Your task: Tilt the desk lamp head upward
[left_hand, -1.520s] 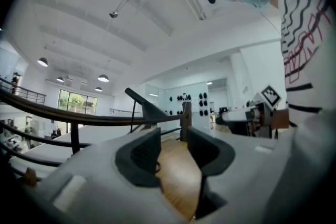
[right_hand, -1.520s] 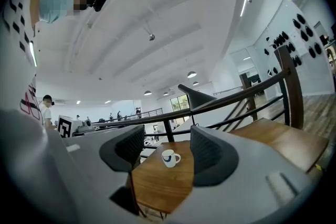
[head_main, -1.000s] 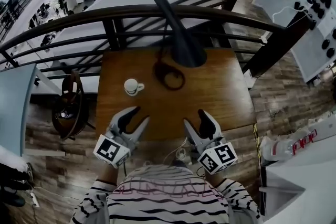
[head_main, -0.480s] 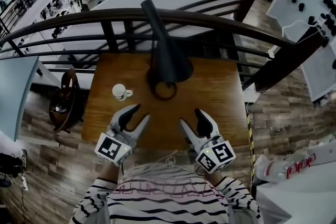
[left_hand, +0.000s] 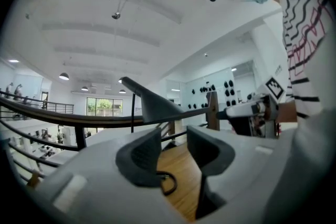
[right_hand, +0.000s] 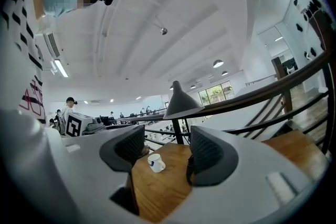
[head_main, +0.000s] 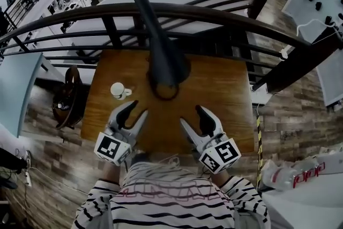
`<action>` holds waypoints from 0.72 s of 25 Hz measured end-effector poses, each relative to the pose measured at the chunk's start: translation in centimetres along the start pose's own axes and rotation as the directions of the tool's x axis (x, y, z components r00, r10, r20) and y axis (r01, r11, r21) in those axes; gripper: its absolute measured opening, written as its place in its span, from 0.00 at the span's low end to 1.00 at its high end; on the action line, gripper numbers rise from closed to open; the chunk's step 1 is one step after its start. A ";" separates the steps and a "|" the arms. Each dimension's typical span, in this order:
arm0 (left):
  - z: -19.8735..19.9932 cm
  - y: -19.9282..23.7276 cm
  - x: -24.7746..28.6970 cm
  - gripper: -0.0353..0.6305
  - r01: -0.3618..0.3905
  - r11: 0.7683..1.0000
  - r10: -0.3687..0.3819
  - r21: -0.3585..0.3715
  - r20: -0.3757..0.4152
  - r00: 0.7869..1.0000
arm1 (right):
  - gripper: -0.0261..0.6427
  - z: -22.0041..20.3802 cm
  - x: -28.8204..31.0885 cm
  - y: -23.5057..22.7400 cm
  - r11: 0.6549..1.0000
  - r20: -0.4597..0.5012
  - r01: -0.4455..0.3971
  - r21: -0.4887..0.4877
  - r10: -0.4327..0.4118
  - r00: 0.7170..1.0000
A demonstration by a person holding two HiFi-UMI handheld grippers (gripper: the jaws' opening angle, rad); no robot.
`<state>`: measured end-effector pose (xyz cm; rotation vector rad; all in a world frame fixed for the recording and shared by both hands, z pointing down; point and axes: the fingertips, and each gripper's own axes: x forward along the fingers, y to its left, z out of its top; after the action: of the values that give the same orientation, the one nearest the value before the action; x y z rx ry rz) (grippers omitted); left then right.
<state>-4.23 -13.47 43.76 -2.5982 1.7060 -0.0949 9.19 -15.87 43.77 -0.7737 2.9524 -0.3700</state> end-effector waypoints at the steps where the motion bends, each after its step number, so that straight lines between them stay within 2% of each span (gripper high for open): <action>1: -0.1 0.4 0.3 0.28 0.003 1.000 -0.003 -0.005 -0.002 1.000 | 0.43 -0.1 0.4 -0.2 1.000 -0.001 0.005 0.002 -0.005 1.000; 4: -0.2 1.7 1.2 0.28 0.030 0.999 -0.030 -0.011 -0.009 1.000 | 0.43 -0.3 1.8 -0.6 0.999 -0.003 0.030 0.013 -0.030 1.000; 12: 0.9 6.5 4.2 0.28 0.085 0.996 -0.084 0.037 -0.011 0.996 | 0.42 0.7 6.3 -0.7 0.998 0.018 0.061 0.032 -0.062 0.998; 18: 1.2 10.5 5.8 0.28 0.092 0.995 -0.092 0.045 0.001 0.996 | 0.42 0.8 8.9 -0.4 0.997 0.013 0.073 0.028 -0.073 0.997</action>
<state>-11.51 -22.98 42.09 -2.6422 1.5641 -0.1294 1.71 -20.80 43.03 -0.8792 2.9058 -0.4078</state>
